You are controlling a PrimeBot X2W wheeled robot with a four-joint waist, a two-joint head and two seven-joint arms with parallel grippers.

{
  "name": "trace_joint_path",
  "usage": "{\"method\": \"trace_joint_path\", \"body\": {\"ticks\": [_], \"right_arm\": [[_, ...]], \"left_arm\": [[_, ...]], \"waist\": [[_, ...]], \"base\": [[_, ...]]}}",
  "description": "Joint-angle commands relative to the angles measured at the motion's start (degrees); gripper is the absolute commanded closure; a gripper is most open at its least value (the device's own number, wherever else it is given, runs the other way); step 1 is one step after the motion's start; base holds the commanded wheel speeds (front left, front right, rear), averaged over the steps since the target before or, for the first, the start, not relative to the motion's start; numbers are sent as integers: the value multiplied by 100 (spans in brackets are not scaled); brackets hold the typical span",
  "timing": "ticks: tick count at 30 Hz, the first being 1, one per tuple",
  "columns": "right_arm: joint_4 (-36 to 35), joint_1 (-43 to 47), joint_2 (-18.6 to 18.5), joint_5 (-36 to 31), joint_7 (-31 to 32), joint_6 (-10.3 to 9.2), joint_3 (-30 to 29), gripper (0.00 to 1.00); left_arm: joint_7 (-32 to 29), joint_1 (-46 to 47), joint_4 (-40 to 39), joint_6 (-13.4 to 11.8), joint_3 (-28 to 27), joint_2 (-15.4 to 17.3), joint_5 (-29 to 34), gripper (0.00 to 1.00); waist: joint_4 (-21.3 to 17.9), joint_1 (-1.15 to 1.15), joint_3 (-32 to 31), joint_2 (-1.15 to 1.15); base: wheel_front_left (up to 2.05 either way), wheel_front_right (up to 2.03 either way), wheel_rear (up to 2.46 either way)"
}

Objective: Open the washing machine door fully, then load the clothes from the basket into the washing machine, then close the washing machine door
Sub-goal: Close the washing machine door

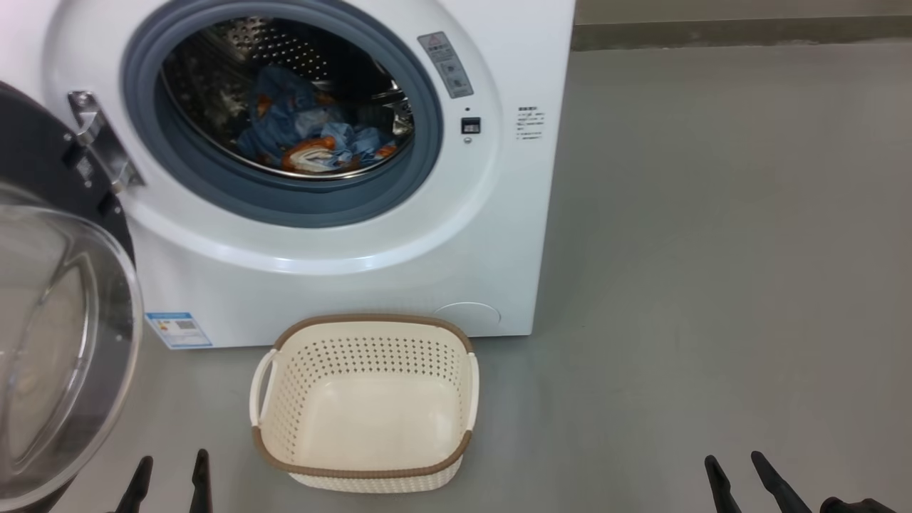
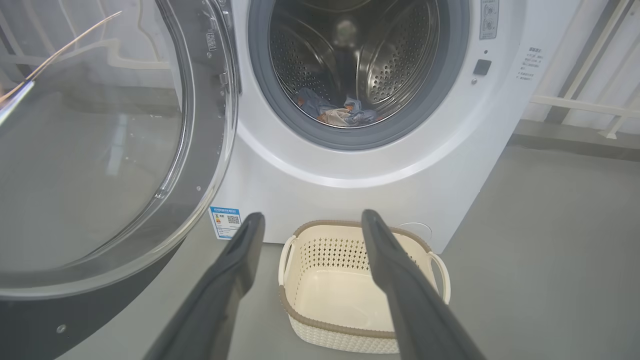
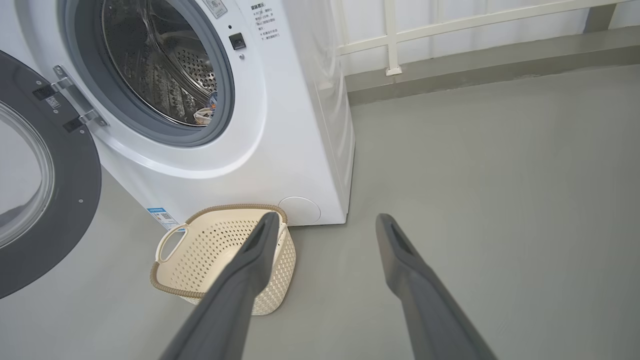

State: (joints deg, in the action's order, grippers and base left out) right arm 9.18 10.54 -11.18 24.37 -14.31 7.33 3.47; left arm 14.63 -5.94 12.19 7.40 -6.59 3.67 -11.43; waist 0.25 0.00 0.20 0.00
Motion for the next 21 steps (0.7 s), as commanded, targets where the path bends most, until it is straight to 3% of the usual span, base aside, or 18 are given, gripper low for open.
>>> {"method": "trace_joint_path", "body": {"ticks": [1, 21], "right_arm": [[-130, -141, -130, 5, -69, 16, 128, 0], [166, -783, -426, 75, -69, 16, 1036, 0]], "left_arm": [[37, 177, -95, 9, -187, 68, -43, 0], [37, 143, 138, 4, -356, -74, -104, 0]], "waist": [[89, 0, 3, 0], [1796, 0, 15, 0]], "base": [[0, 0, 0], [0, 0, 0]]}}
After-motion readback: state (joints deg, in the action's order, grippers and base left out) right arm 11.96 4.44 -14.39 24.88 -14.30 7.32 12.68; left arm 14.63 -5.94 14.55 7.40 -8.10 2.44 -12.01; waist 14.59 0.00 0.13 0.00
